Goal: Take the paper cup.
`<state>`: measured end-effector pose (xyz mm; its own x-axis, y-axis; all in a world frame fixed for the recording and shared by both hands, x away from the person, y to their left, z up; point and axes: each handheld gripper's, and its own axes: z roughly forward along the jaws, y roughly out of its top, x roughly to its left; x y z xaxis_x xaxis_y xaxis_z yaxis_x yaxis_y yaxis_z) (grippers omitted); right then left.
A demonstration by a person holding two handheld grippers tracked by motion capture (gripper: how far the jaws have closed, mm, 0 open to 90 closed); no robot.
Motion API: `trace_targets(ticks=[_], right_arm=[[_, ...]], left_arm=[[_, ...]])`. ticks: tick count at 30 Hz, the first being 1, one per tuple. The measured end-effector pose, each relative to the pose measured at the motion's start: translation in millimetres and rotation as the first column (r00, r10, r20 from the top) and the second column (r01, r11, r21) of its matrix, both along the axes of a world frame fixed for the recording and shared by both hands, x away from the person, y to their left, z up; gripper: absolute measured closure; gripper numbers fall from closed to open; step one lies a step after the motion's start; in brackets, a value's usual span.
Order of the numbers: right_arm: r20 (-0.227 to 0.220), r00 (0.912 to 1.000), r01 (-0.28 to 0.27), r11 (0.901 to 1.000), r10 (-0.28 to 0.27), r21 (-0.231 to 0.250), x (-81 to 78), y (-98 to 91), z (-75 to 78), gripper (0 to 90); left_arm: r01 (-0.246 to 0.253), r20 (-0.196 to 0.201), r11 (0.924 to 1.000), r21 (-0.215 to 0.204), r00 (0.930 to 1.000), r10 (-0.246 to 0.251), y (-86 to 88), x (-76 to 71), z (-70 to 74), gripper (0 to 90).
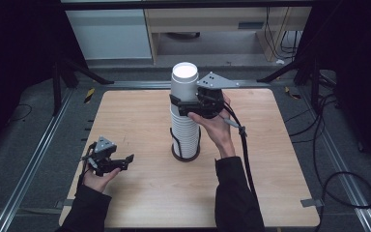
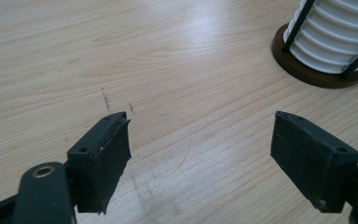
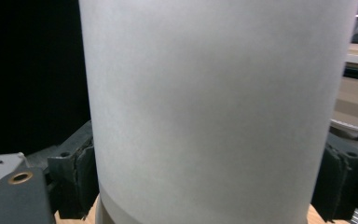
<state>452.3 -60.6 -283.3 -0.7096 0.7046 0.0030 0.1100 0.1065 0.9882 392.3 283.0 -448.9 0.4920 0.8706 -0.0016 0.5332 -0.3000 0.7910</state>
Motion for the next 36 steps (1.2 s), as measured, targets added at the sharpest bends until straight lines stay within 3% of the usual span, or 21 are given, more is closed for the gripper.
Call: trace_targets(ticks=[22,29,36], right_arm=[[0.116,0.9931,0.016,0.9996,-0.018,0.023,-20.5,-16.0,52.9,14.3],[0.128,0.9907,0.042,0.9982,-0.047,0.043,-28.4,-37.2,57.3,14.2],[0.115,0.9904,0.074,0.9970,-0.076,0.023,-40.6,-60.7,48.3,14.2]], left_arm=[[-0.004,0.006,0.9999,-0.012,1.0000,0.004,1.4,-1.5,2.2,19.4],[0.002,0.008,0.9999,-0.011,1.0000,-0.002,0.8,-2.0,3.1,19.5],[0.009,0.007,0.9999,-0.014,0.9999,-0.009,0.4,-2.7,3.9,19.5]])
